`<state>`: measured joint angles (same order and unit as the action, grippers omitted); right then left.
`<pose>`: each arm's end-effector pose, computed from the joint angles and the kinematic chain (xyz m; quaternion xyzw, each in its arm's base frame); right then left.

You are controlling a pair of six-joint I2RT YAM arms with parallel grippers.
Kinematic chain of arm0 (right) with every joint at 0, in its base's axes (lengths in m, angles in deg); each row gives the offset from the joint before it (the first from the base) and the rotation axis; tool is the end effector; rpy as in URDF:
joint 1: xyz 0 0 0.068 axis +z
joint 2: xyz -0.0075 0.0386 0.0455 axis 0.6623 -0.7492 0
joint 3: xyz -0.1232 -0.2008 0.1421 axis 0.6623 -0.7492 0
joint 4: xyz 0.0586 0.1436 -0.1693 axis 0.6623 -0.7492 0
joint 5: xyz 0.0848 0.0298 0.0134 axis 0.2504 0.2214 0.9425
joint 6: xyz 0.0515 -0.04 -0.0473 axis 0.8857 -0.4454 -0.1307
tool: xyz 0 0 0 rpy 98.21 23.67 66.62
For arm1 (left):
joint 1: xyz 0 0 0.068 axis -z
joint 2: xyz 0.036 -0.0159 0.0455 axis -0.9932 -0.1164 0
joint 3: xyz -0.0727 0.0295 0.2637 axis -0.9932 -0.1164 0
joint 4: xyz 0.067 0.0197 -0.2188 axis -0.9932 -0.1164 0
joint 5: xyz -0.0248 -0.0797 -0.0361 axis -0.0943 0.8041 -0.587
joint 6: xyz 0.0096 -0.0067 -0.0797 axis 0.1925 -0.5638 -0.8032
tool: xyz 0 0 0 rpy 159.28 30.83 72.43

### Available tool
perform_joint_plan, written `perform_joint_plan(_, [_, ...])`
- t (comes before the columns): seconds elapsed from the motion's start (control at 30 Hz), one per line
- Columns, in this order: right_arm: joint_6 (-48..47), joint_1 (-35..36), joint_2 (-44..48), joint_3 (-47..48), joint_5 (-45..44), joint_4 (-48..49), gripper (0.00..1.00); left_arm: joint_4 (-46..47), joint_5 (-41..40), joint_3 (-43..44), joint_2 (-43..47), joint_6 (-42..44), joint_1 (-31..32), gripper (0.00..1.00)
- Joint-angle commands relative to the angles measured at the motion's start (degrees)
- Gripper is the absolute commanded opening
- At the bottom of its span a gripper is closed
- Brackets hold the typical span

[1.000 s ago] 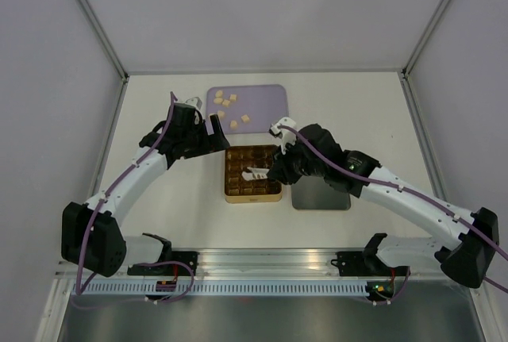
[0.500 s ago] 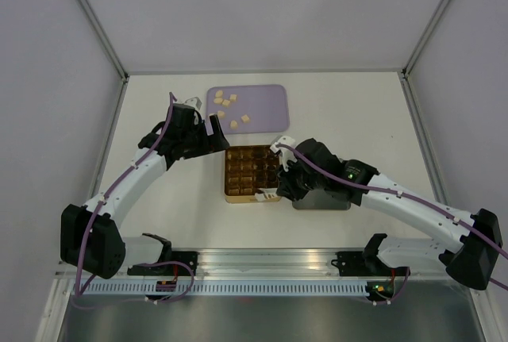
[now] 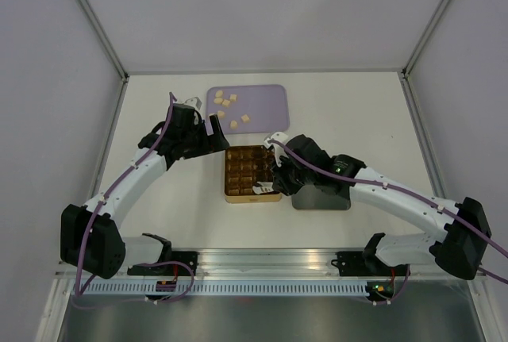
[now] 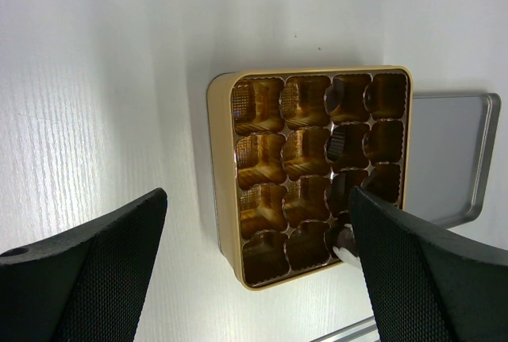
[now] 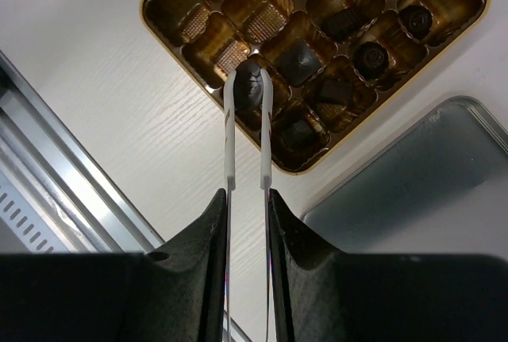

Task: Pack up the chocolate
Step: Place the fake chocolate in the packing box.

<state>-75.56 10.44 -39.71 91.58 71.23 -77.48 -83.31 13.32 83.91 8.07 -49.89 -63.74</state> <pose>0.1548 0.2059 0.2699 -0.3539 0.8534 0.2218 0.3120 0.2475 -0.0958 0.2632 -0.0563 0.9224 -0.2010 0.3251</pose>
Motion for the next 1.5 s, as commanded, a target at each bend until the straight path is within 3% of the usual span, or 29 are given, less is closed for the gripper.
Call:
perform_joint_plan(0.0, [-0.6, 0.2, -2.0, 2.0, -3.0, 0.7, 0.1, 0.8, 0.1, 0.0, 1.7, 0.8, -0.1, 1.0])
perform_joint_plan(0.47, [1.2, 0.3, -1.7, 2.6, -3.3, 0.6, 0.32, 0.8, 0.4, 0.0, 2.1, 0.7, -0.1, 1.0])
perform_joint_plan(1.47, [1.7, 0.3, -0.8, 6.4, -3.9, -0.6, 0.34, 0.8, 0.3, -0.3, 3.2, 0.7, -0.1, 1.0])
